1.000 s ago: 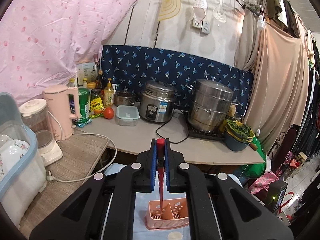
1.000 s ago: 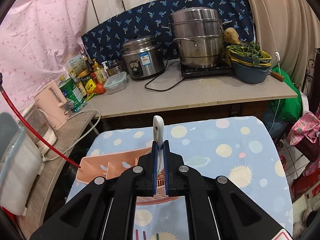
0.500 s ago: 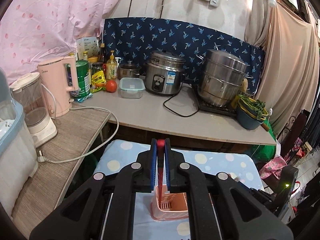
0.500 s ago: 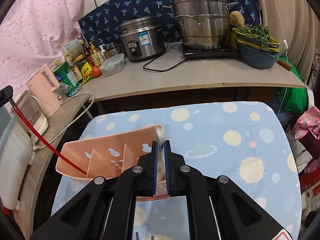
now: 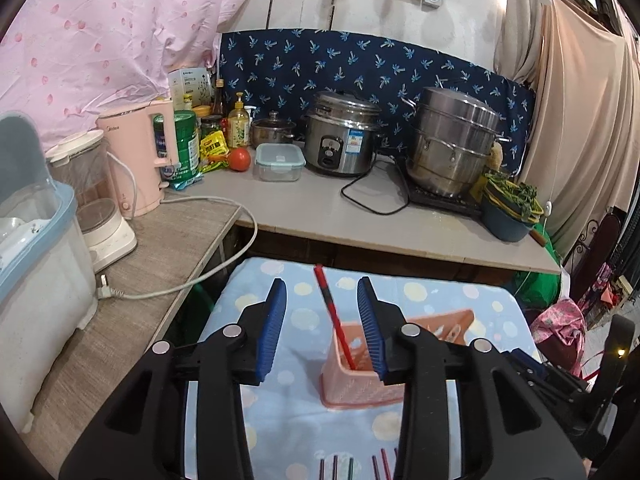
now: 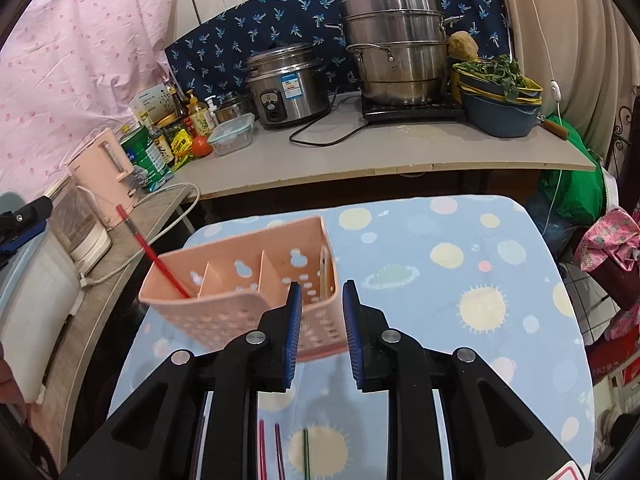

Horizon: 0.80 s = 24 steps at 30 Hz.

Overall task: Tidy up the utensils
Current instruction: 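Open the left tool over the pink basket while the right tool releases the spoon into it, then move the left tool to a dark red chopstick while the right tool moves to the green chopstick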

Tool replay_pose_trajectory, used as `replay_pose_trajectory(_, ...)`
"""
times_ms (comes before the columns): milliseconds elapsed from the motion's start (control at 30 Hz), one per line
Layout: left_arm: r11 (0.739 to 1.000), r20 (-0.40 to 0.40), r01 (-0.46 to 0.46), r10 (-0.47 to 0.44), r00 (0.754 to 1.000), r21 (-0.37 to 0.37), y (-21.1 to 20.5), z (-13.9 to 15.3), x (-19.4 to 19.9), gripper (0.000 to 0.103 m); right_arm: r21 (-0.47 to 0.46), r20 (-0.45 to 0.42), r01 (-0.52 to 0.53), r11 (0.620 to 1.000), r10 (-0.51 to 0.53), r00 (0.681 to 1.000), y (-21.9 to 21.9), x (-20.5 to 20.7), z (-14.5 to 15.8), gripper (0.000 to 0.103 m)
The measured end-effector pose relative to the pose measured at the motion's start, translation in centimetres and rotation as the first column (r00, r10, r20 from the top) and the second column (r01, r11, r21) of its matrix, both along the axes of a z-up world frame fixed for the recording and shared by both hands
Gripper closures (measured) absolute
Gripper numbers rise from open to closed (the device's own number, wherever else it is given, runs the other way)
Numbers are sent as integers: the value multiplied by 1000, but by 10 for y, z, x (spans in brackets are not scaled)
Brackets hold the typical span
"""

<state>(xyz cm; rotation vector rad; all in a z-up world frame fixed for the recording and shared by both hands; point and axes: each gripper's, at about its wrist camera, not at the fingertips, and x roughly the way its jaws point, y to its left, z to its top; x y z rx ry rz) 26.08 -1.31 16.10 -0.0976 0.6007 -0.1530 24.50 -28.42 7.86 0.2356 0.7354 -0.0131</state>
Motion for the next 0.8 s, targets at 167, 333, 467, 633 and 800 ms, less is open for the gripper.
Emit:
replay_pose_trajectory(167,1000,-55,3,-3,999,4,8,-22,-28,68,6,-14,-3,1000,3,1000,4,-39,-7,82)
replay_pose_trajectory(333,1000,-118,17,-15,993,16,13,-49,-60,68,10,-41,-14,1000,15,999,12,-79,-18,81)
replay_pose_trajectory(467,999,-173,26,-22,985,23,16,-73,-84,68,18,-84,-29,999,30,996,19,-113,-34,81)
replay_pose_trajectory(633,998,-234,37,-24,972,52,19,-103,-112,68,-9,-136,-38,999,36,990,27,-148,-56,81)
replay_pose_trajectory(800,997,-287,45,-23,958,67,24,-129,-131,68,-11,-193,-50,999,47,980,33,-174,-78,81)
